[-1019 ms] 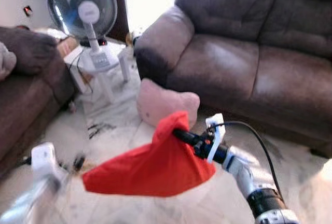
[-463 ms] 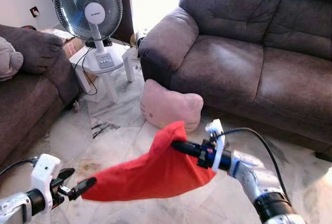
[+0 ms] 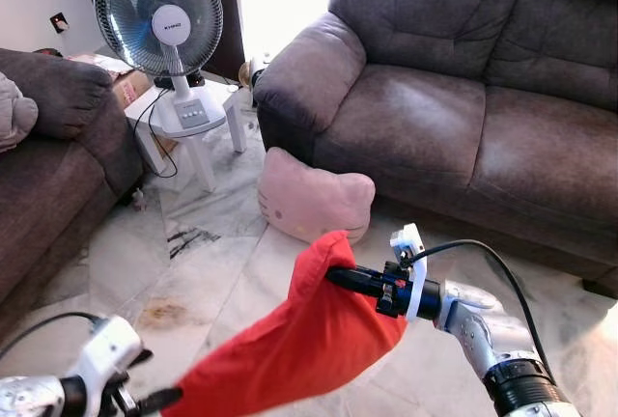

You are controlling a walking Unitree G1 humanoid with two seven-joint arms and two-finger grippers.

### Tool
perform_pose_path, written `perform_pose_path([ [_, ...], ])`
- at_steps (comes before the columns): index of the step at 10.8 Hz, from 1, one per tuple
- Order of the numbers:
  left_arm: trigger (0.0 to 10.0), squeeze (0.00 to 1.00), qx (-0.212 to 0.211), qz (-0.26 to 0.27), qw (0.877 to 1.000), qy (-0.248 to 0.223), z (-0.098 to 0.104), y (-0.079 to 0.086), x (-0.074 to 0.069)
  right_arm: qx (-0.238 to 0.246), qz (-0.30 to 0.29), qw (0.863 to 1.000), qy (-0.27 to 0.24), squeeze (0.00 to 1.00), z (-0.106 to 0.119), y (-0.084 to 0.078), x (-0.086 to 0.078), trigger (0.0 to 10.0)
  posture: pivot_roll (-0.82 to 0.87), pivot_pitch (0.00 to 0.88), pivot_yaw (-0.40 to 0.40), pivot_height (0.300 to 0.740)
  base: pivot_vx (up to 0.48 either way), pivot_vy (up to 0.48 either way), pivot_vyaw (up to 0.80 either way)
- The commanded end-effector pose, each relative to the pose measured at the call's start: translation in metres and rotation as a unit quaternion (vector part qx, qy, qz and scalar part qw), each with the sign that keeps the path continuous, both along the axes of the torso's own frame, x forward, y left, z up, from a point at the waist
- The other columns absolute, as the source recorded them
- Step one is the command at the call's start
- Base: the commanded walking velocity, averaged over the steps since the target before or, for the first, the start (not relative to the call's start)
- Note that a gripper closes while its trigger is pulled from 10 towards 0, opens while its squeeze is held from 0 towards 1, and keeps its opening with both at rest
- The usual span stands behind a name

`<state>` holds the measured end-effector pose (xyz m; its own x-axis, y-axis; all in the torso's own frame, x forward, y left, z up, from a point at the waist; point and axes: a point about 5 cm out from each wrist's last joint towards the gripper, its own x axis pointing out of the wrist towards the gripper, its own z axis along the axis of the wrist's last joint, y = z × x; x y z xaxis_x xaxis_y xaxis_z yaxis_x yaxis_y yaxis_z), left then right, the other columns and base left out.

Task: Move the pillow to the sofa from floor

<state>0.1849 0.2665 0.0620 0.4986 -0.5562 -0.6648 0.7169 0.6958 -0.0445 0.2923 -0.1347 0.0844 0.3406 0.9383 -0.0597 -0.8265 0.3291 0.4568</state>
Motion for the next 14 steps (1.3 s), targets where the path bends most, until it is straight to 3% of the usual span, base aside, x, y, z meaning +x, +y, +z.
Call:
perform_pose_path([
  [1, 10.0, 0.00, 0.054, -0.039, 0.998, 0.007, -0.008, 0.000, -0.003, 0.037, 0.023, 0.998, -0.053, 0.00, 0.024, 0.008, 0.006, 10.0, 0.14, 0.134, -0.030, 0.740, 0.000, 0.000, 0.00],
  [2, 10.0, 0.00, 0.070, -0.053, 0.996, -0.005, -0.012, -0.003, -0.001, 0.036, 0.023, 0.998, -0.054, 0.00, 0.024, 0.008, 0.006, 10.0, 0.14, 0.134, -0.030, 0.740, 0.000, 0.000, 0.00],
  [5, 10.0, 0.00, 0.030, -0.080, 0.996, -0.008, -0.021, -0.024, 0.000, 0.033, 0.022, 0.998, -0.053, 0.00, 0.025, 0.007, 0.006, 10.0, 0.13, 0.141, -0.036, 0.740, 0.000, 0.000, 0.00],
  [6, 10.0, 0.00, -0.003, -0.078, 0.997, -0.005, -0.023, -0.034, 0.002, 0.031, 0.021, 0.998, -0.053, 0.00, 0.025, 0.007, 0.007, 10.0, 0.13, 0.143, -0.038, 0.740, 0.000, 0.000, 0.00],
  [7, 10.0, 0.00, -0.006, -0.084, 0.996, -0.001, -0.026, -0.039, 0.002, 0.029, 0.018, 0.998, -0.054, 0.00, 0.025, 0.007, 0.008, 10.0, 0.13, 0.143, -0.039, 0.740, 0.000, 0.000, 0.00],
  [8, 10.0, 0.00, 0.024, -0.095, 0.995, 0.003, -0.035, -0.039, 0.003, 0.029, 0.018, 0.998, -0.055, 0.00, 0.026, 0.008, 0.008, 10.0, 0.13, 0.145, -0.039, 0.740, 0.000, 0.000, 0.00],
  [10, 10.0, 0.00, 0.039, -0.093, 0.995, 0.010, -0.042, -0.039, 0.007, 0.030, 0.018, 0.998, -0.061, 0.00, 0.029, 0.005, 0.008, 10.0, 0.11, 0.148, -0.036, 0.740, 0.000, 0.000, 0.00],
  [12, 10.0, 0.00, 0.098, -0.097, 0.990, 0.015, -0.051, -0.025, 0.006, 0.025, 0.011, 0.998, -0.062, 0.00, 0.030, -0.001, 0.008, 10.0, 0.11, 0.150, -0.036, 0.740, 0.000, 0.000, 0.00],
  [13, 0.0, 0.00, 0.093, -0.080, 0.992, 0.007, -0.050, -0.022, 0.007, 0.024, 0.009, 0.998, -0.062, 0.00, 0.030, -0.001, 0.008, 10.0, 0.11, 0.152, -0.037, 0.740, 0.000, 0.000, 0.00],
  [14, 0.0, 0.00, 0.097, -0.084, 0.992, 0.000, -0.050, -0.022, 0.005, 0.023, 0.009, 0.998, -0.061, 0.00, 0.029, -0.001, 0.008, 10.0, 0.11, 0.153, -0.038, 0.740, 0.000, 0.000, 0.00],
])
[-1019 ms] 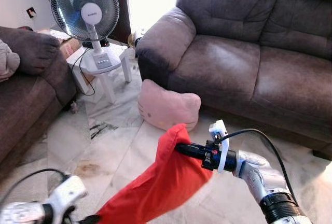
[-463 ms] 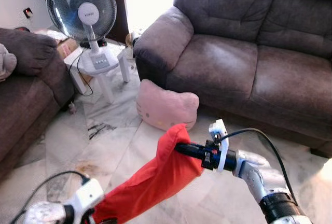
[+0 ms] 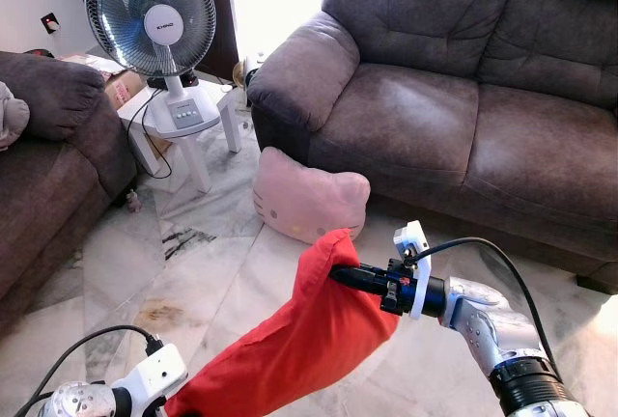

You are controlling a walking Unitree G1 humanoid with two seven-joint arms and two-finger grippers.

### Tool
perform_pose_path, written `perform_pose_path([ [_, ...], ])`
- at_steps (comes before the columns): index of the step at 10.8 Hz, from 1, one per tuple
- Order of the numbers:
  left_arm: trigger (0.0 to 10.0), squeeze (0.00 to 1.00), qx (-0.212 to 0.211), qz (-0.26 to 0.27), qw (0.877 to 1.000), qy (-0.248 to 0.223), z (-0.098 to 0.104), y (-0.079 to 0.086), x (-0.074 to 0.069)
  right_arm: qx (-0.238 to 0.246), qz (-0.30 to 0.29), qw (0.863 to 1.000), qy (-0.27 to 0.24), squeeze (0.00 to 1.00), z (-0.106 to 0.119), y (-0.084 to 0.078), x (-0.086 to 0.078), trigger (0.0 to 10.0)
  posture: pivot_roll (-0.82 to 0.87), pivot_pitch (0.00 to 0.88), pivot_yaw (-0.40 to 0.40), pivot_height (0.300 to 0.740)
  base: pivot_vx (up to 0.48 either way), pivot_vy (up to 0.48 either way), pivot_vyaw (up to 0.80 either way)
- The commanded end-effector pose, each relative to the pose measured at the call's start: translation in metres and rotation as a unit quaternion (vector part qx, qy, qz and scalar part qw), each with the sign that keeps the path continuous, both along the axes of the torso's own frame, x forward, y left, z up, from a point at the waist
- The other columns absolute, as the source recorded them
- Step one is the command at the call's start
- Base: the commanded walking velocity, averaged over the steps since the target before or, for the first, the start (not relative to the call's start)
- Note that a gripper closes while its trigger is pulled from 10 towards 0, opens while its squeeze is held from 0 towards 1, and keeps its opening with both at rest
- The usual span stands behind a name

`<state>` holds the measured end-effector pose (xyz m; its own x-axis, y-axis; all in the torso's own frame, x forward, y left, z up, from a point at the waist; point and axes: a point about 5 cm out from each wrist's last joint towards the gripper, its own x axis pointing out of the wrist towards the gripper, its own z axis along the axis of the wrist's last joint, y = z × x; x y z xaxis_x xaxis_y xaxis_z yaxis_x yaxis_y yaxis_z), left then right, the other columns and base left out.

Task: Move the pillow to the sofa from floor

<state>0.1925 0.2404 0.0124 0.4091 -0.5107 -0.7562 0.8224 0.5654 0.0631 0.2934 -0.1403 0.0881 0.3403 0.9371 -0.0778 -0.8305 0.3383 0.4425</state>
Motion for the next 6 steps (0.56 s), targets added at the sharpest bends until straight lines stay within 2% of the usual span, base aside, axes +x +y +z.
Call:
perform_pose_path([
  [1, 0.0, 0.00, -0.006, 0.003, 1.000, 0.001, -0.0016, -0.0006, -0.0038, 0.035, 0.010, 0.998, -0.057, 0.00, 0.0257, 0.0063, 0.0077, 10.0, 0.11, 0.153, -0.038, 0.740, 0.000, 0.000, 0.00],
  [4, 0.0, 0.00, -0.048, 0.028, 0.998, 0.001, -0.0033, -0.0091, -0.0015, 0.033, 0.019, 0.998, -0.057, 0.00, 0.0250, 0.0090, 0.0068, 10.0, 0.11, 0.141, -0.038, 0.740, 0.000, 0.000, 0.00],
  [6, 0.0, 0.00, -0.057, 0.031, 0.998, 0.004, -0.0033, -0.0104, -0.0021, 0.032, 0.017, 0.998, -0.058, 0.00, 0.0251, 0.0084, 0.0071, 10.0, 0.11, 0.141, -0.038, 0.740, 0.000, 0.000, 0.00],
])
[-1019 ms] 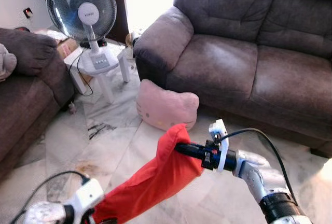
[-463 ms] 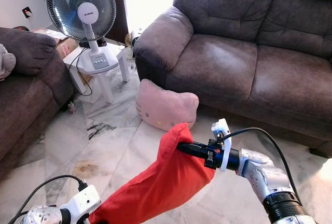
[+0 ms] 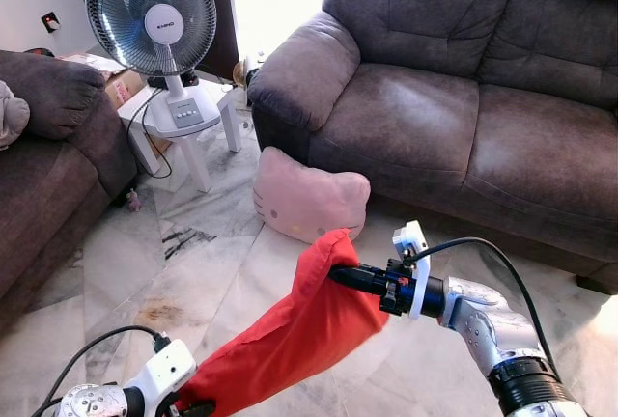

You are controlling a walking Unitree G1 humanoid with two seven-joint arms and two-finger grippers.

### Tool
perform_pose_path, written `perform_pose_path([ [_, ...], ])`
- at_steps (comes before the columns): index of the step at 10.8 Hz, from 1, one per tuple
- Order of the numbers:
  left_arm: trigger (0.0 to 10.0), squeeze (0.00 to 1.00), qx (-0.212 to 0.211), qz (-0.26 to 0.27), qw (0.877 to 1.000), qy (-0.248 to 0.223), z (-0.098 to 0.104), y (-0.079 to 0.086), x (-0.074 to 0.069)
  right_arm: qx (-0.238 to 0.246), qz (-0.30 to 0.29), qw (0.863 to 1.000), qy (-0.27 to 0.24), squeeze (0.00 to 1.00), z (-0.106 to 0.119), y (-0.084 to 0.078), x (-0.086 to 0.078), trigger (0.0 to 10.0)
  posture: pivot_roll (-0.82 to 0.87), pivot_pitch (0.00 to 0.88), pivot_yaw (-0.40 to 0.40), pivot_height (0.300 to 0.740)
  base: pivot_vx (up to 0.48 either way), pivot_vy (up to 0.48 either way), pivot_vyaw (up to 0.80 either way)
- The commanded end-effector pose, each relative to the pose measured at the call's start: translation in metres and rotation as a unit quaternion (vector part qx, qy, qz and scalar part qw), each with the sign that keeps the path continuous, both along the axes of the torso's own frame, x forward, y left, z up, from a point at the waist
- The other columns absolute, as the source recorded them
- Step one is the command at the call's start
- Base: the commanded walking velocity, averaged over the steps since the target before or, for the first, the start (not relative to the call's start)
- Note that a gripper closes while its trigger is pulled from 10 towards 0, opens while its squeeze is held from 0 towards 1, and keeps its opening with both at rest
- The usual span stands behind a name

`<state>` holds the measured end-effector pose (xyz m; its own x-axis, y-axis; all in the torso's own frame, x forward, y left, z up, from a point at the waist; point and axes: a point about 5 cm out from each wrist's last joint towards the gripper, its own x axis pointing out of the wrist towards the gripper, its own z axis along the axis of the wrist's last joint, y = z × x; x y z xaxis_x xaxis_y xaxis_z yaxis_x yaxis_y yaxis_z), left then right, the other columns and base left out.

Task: Move the pillow to the sofa from floor

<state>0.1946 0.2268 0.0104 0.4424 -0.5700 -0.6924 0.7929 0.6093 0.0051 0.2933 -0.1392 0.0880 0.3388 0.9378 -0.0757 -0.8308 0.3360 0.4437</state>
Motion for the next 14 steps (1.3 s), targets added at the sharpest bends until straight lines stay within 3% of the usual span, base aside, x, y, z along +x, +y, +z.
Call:
perform_pose_path([
  [1, 0.0, 0.00, -0.002, 0.006, 1.000, 0.009, -0.001, 0.003, -0.004, 0.031, 0.016, 0.998, -0.058, 0.00, 0.025, 0.007, 0.007, 10.0, 0.11, 0.141, -0.038, 0.740, 0.000, 0.000, 0.00],
  [11, 0.0, 0.00, -0.002, 0.006, 1.000, 0.009, -0.001, 0.003, -0.004, 0.031, 0.016, 0.998, -0.058, 0.00, 0.025, 0.007, 0.007, 10.0, 0.11, 0.141, -0.038, 0.740, 0.000, 0.000, 0.00],
  [12, 10.0, 0.00, -0.004, 0.127, 0.983, -0.133, 0.022, -0.007, 0.035, 0.016, -0.044, 0.997, -0.069, 0.00, 0.022, 0.010, 0.016, 10.0, 0.12, 0.140, -0.028, 0.740, 0.000, 0.000, 0.00],
  [13, 10.0, 0.00, -0.025, 0.320, 0.890, -0.324, 0.072, -0.016, 0.083, -0.003, -0.125, 0.989, -0.085, 0.00, 0.018, 0.019, 0.025, 10.0, 0.11, 0.142, -0.027, 0.740, 0.000, 0.000, 0.00],
  [14, 10.0, 0.00, -0.032, 0.315, 0.885, -0.341, 0.079, -0.020, 0.086, -0.003, -0.123, 0.989, -0.086, 0.00, 0.018, 0.020, 0.025, 10.0, 0.12, 0.143, -0.025, 0.740, 0.000, 0.000, 0.00],
])
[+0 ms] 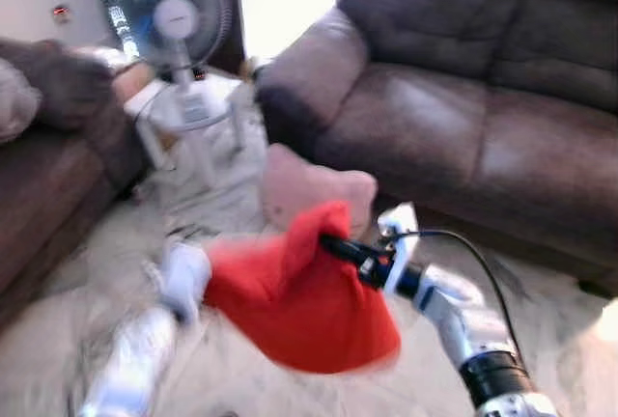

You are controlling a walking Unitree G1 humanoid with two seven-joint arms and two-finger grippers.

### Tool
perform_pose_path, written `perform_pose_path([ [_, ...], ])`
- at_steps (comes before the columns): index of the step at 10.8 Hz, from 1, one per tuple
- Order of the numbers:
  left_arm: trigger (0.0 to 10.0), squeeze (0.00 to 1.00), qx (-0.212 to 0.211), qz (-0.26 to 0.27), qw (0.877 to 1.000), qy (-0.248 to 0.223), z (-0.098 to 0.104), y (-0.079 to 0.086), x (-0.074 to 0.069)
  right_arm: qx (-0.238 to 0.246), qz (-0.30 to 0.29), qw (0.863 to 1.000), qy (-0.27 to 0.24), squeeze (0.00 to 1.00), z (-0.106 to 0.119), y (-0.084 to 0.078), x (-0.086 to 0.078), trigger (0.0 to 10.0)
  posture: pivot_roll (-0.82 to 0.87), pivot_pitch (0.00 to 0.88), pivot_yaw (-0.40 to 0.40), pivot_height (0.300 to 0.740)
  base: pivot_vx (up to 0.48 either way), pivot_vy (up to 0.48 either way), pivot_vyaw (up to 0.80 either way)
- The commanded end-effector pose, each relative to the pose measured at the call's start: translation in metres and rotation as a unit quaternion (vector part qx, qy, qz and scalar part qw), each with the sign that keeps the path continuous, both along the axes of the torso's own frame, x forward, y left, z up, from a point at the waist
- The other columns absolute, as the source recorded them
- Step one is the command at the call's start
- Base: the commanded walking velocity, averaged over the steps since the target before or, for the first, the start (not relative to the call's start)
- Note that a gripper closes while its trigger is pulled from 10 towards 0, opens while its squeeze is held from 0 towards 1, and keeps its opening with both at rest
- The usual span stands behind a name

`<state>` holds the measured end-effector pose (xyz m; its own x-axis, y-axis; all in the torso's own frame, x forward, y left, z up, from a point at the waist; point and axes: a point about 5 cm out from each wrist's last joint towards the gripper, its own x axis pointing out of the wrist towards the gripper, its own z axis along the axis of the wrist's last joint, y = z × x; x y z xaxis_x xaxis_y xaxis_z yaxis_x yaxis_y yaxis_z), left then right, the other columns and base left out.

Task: Move the pillow to the sofa from floor

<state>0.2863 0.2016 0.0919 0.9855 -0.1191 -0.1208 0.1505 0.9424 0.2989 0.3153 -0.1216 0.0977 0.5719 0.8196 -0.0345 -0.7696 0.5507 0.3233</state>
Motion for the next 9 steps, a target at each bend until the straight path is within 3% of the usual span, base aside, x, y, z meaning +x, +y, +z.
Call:
perform_pose_path([
  [1, 10.0, 0.00, 0.011, -0.004, 0.999, -0.039, 0.013, -0.001, 0.001, 0.001, -0.004, 1.000, -0.025, 0.00, 0.009, 0.004, 0.004, 10.0, 0.12, 0.143, -0.025, 0.740, 0.000, 0.000, 0.00],
  [3, 10.0, 0.00, 0.011, 0.013, 0.997, -0.076, 0.023, -0.006, 0.005, -0.014, -0.053, 0.998, -0.039, 0.00, 0.009, 0.007, 0.010, 10.0, 0.12, 0.147, -0.019, 0.740, 0.000, 0.000, 0.00],
  [4, 10.0, 0.00, 0.013, 0.012, 0.997, -0.079, 0.023, -0.011, 0.006, -0.023, -0.109, 0.993, -0.049, 0.00, 0.011, 0.006, 0.018, 10.0, 0.12, 0.148, -0.019, 0.740, 0.000, 0.000, 0.00],
  [5, 10.0, 0.00, 0.008, 0.009, 0.996, -0.088, 0.023, -0.016, 0.008, -0.060, -0.189, 0.977, -0.075, 0.00, 0.014, 0.001, 0.028, 10.0, 0.12, 0.151, -0.019, 0.740, 0.000, 0.000, 0.00],
  [6, 10.0, 0.00, -0.004, 0.020, 0.995, -0.098, 0.025, -0.018, 0.012, -0.066, -0.237, 0.967, -0.071, 0.00, 0.014, 0.000, 0.033, 10.0, 0.12, 0.151, -0.019, 0.740, 0.000, 0.000, 0.00],
  [7, 10.0, 0.00, -0.027, 0.041, 0.993, -0.110, 0.028, -0.019, 0.017, -0.067, -0.267, 0.959, -0.068, 0.00, 0.012, 0.002, 0.035, 10.0, 0.13, 0.152, -0.019, 0.740, 0.000, 0.000, 0.00],
  [9, 10.0, 0.00, -0.035, 0.088, 0.987, -0.132, 0.032, -0.011, 0.020, -0.059, -0.305, 0.948, -0.065, 0.00, 0.009, 0.000, 0.036, 10.0, 0.13, 0.151, -0.019, 0.740, 0.000, 0.000, 0.00],
])
